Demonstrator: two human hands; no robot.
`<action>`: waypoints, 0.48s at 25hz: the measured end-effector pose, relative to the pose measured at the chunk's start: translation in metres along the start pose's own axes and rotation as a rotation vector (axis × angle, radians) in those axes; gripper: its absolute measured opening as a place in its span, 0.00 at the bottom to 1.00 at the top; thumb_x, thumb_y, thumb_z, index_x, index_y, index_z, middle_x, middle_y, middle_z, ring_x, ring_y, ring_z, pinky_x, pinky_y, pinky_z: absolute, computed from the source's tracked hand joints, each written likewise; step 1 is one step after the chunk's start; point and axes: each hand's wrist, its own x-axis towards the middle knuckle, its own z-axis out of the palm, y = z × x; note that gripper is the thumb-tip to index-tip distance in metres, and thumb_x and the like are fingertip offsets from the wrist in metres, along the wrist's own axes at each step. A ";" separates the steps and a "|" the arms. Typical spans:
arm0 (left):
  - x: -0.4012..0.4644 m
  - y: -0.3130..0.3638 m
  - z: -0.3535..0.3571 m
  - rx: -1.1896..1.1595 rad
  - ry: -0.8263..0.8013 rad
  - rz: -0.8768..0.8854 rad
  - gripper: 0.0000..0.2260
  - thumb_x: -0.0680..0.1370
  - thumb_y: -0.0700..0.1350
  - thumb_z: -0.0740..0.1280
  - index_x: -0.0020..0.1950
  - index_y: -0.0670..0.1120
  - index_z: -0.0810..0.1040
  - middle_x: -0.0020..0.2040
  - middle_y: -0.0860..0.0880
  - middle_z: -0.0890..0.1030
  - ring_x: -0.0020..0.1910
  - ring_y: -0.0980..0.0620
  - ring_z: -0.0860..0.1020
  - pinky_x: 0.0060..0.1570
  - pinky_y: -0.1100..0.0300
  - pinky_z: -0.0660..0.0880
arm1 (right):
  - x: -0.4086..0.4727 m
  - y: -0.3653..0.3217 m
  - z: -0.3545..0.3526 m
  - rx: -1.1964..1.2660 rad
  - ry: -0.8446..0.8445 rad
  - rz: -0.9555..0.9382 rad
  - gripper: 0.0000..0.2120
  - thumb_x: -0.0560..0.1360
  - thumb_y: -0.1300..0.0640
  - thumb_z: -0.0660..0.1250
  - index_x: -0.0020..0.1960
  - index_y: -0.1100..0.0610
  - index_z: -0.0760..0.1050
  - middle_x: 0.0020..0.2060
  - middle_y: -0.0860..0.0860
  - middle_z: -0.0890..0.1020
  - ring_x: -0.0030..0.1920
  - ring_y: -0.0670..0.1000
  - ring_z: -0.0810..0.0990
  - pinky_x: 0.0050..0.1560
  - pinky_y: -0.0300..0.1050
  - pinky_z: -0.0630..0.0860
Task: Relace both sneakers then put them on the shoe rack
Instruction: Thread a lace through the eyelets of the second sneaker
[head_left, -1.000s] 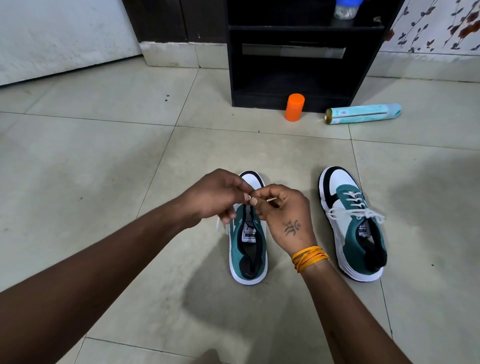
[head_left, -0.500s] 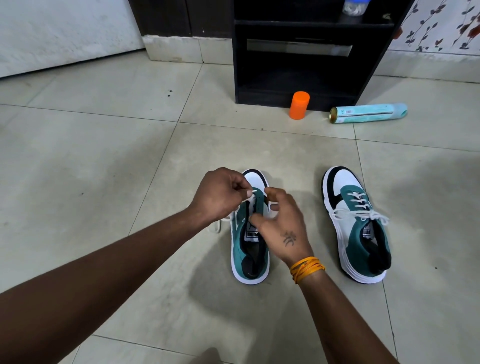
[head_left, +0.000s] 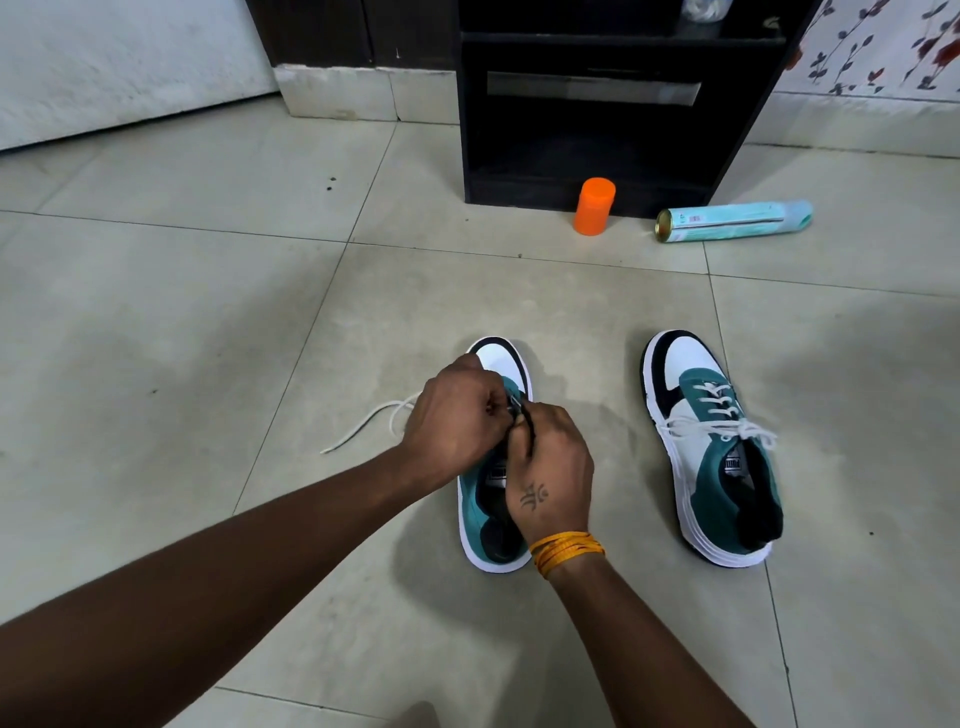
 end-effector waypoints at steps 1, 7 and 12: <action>0.003 -0.001 0.002 0.006 0.003 -0.030 0.04 0.72 0.43 0.71 0.39 0.50 0.84 0.41 0.54 0.74 0.38 0.49 0.77 0.37 0.57 0.68 | 0.000 0.000 0.001 0.012 -0.003 0.000 0.11 0.79 0.58 0.57 0.48 0.59 0.78 0.44 0.55 0.81 0.45 0.58 0.78 0.45 0.51 0.74; 0.009 -0.013 0.016 -0.226 0.071 -0.148 0.05 0.73 0.40 0.73 0.39 0.48 0.85 0.40 0.54 0.80 0.40 0.55 0.80 0.44 0.59 0.76 | -0.003 0.002 0.002 0.091 0.046 -0.029 0.13 0.79 0.57 0.57 0.49 0.59 0.80 0.44 0.53 0.80 0.44 0.54 0.78 0.46 0.48 0.74; 0.009 -0.007 0.016 -0.345 0.096 -0.261 0.07 0.74 0.38 0.75 0.39 0.49 0.86 0.39 0.56 0.82 0.39 0.61 0.80 0.46 0.62 0.76 | 0.001 0.005 0.003 0.120 0.019 -0.037 0.13 0.79 0.54 0.58 0.47 0.58 0.80 0.43 0.50 0.80 0.44 0.52 0.78 0.45 0.50 0.76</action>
